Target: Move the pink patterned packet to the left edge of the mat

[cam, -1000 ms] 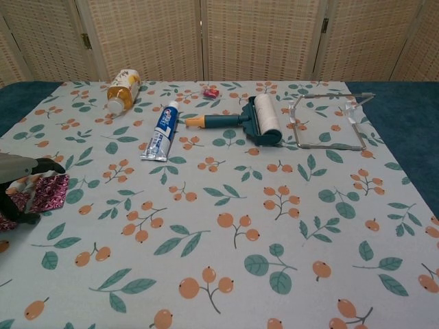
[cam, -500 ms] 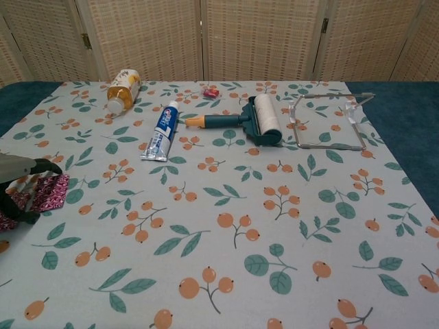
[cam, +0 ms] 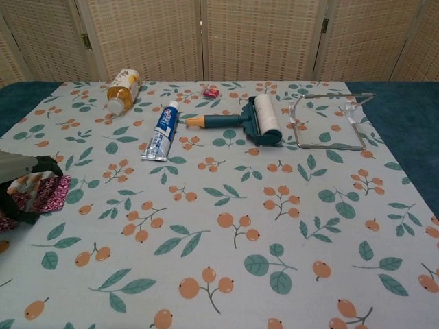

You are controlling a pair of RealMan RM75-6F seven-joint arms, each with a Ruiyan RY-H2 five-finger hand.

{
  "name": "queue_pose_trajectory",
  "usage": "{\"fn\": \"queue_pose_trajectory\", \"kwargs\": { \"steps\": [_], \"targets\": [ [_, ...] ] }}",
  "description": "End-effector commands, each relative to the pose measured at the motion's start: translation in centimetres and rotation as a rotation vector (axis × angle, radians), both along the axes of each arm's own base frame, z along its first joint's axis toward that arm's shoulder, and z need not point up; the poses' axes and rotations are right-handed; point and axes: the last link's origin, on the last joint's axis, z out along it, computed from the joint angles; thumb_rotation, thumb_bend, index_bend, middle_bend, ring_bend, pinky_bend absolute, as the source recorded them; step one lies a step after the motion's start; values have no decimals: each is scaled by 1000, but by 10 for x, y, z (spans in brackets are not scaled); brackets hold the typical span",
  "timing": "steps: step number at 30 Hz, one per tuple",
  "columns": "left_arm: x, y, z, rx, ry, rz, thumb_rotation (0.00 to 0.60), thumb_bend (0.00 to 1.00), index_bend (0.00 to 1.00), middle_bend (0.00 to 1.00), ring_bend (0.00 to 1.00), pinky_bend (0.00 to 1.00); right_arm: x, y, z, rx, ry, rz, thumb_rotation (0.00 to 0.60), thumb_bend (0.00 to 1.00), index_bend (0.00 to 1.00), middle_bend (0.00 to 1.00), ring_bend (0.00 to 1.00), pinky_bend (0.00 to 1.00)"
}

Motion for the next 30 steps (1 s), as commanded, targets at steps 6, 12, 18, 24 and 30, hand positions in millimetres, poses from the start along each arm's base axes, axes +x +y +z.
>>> {"fn": "queue_pose_trajectory", "kwargs": {
  "steps": [6, 12, 18, 24, 30],
  "targets": [
    [6, -10, 17, 33, -16, -44, 543, 363, 190, 0, 0, 0, 0, -1, 0, 0, 0, 2, 536, 336, 0, 4, 0, 0],
    [0, -25, 34, 53, -5, -61, 545, 363, 189, 0, 0, 0, 1, -2, 0, 2, 1, 5, 536, 336, 0, 4, 0, 0],
    [-15, -44, 49, 70, 2, -52, 555, 363, 182, 0, 0, 0, 2, -3, -1, 5, 2, 10, 535, 337, 0, 5, 0, 0],
    [-30, -54, 57, 87, 7, -35, 572, 363, 175, 0, 0, 0, 4, -4, -1, 7, 3, 14, 536, 336, 0, 4, 0, 0],
    [-41, -57, 55, 67, 10, -22, 582, 363, 170, 0, 0, 0, 6, -3, -4, 13, 4, 17, 538, 336, 0, 4, 0, 0]
  ]
}}
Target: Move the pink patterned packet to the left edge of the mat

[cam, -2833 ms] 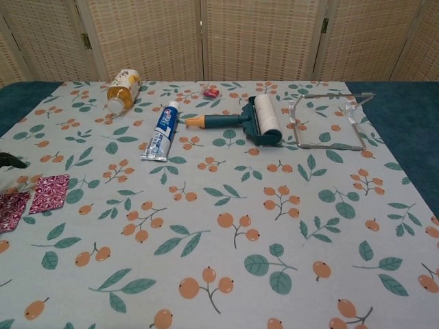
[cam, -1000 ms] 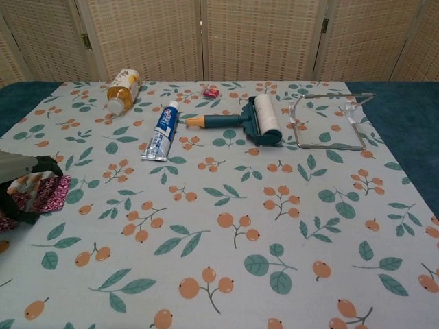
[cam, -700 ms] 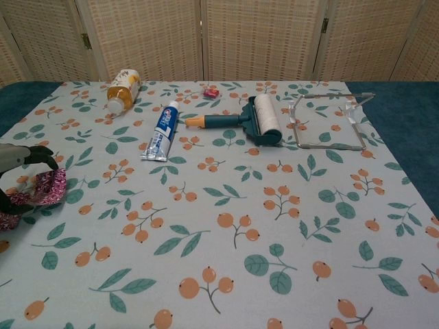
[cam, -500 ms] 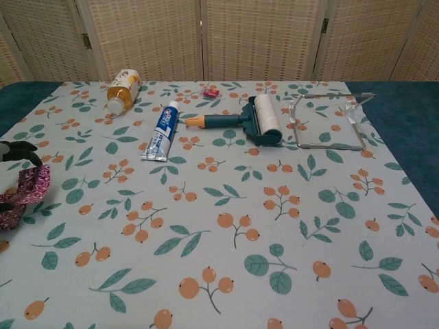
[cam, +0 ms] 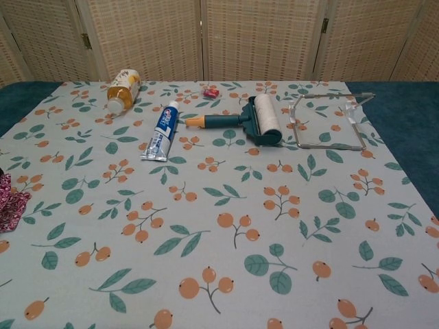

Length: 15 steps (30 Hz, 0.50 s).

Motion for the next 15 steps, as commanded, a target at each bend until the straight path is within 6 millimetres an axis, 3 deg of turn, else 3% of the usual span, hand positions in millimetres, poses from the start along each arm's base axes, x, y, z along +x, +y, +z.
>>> {"fn": "queue_pose_trajectory", "kwargs": {
  "steps": [1, 15],
  "targets": [
    [-4, -2, -3, -18, 1, 4, 582, 363, 169, 0, 0, 0, 0, 0, 0, 0, 0, 1, 537, 336, 0, 4, 0, 0],
    [-4, 2, -18, -62, 13, 5, 586, 363, 158, 0, 0, 0, 0, 3, 0, -4, 0, -6, 536, 336, 0, 4, 0, 0]
  ]
}}
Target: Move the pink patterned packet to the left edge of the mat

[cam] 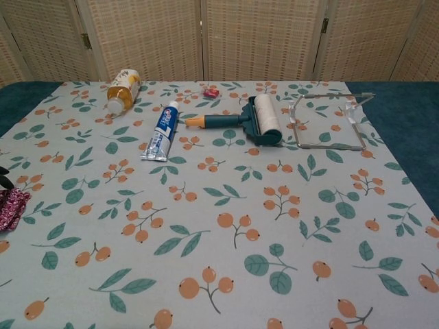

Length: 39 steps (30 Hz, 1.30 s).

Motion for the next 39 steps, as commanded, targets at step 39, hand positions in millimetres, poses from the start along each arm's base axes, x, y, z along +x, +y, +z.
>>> {"fn": "queue_pose_trajectory", "kwargs": {
  "steps": [39],
  "targets": [
    [9, -25, 73, 433, -212, -116, 600, 380, 122, 0, 0, 0, -2, 1, 8, -12, 19, -38, 600, 337, 0, 9, 0, 0]
  ]
}}
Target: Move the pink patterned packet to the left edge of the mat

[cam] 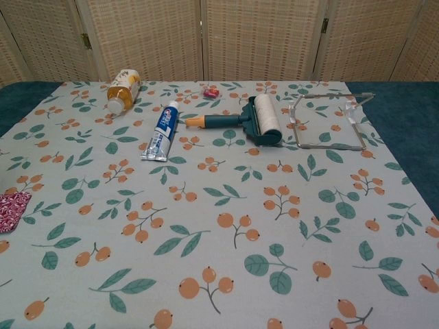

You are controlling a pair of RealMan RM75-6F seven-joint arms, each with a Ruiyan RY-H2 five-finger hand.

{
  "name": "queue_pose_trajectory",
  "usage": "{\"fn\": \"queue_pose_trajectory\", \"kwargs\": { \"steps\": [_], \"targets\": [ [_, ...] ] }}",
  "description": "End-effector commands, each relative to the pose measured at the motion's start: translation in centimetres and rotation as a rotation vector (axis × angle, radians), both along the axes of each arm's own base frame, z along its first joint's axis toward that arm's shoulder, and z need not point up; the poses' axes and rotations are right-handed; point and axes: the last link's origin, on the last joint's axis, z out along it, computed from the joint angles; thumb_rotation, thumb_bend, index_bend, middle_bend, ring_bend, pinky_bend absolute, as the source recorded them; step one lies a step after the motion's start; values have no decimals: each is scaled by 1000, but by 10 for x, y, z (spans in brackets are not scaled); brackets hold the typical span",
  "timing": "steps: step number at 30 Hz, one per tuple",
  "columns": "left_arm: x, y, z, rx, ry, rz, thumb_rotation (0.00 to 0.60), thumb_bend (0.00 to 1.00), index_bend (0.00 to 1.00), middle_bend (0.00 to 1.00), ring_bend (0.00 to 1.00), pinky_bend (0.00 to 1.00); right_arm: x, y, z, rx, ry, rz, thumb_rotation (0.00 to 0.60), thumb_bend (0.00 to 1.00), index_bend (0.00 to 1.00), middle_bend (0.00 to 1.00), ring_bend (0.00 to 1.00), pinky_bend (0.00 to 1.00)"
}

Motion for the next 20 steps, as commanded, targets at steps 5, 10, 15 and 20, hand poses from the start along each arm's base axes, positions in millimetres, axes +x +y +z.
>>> {"fn": "queue_pose_trajectory", "kwargs": {
  "steps": [5, 10, 15, 20],
  "targets": [
    [-9, -38, 17, 93, 0, -42, 600, 379, 128, 0, 0, 0, -2, 2, -1, 22, -21, -18, 600, 336, 0, 9, 0, 0],
    [-4, -53, 19, 126, -2, -77, 600, 380, 128, 0, 0, 0, 3, -1, -6, 46, -43, 5, 600, 336, 0, 9, 0, 0],
    [0, -58, 22, 129, 5, -100, 600, 380, 136, 0, 0, 0, 10, -8, -11, 63, -7, 50, 600, 336, 0, 9, 0, 0],
    [0, -58, 21, 112, 7, -99, 600, 380, 136, 0, 0, 0, 13, -12, -16, 20, 22, 68, 600, 336, 0, 14, 0, 0]
  ]
}}
